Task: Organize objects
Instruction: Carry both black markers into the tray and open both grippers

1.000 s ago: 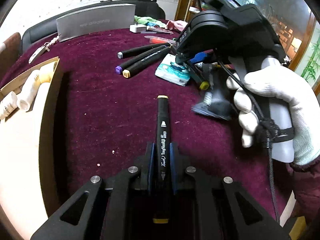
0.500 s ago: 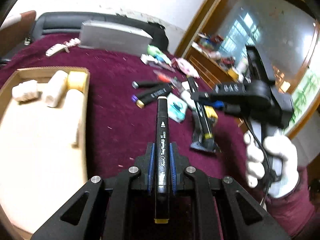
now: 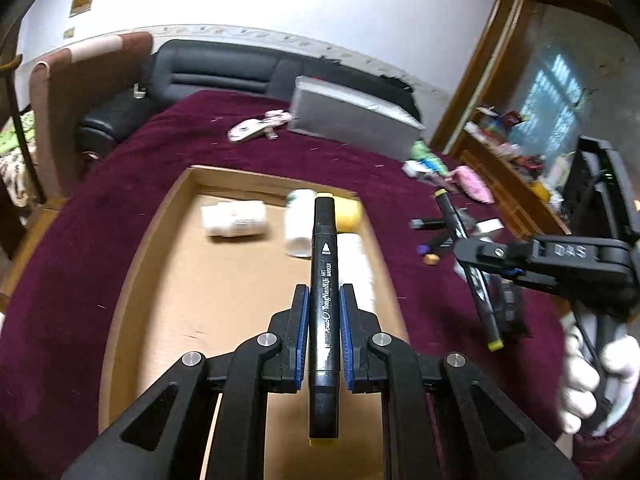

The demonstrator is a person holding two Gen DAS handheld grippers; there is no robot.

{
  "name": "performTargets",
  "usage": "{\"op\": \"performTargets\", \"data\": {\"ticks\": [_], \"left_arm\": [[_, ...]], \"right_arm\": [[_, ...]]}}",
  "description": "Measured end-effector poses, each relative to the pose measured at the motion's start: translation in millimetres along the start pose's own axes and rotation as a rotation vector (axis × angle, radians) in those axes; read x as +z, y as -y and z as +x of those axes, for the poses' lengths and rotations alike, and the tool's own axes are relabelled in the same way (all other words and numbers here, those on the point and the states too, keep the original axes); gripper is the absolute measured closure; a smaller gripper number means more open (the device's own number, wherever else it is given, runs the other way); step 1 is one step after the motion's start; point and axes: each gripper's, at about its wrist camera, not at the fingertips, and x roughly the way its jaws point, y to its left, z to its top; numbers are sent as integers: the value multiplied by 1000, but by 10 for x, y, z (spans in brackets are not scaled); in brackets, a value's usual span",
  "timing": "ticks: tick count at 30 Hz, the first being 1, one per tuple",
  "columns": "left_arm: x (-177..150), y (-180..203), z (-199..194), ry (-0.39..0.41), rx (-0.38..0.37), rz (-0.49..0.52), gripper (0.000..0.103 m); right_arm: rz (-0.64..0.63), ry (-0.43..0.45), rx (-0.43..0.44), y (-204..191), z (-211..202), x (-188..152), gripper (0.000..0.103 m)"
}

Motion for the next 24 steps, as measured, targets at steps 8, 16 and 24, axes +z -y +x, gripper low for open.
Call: {"op": "performTargets", "data": {"ticks": [8, 16, 24], "left_arm": [[163, -365, 392, -114, 73, 14, 91], [284, -333, 678, -191, 35, 40, 92], [439, -322, 945, -213, 24, 37, 92]], "right_arm": [[-32, -141, 59, -449, 718, -76, 90], [-45, -181, 9, -615, 1137, -30, 90], [8, -165, -56, -411, 1162, 10, 90]]}}
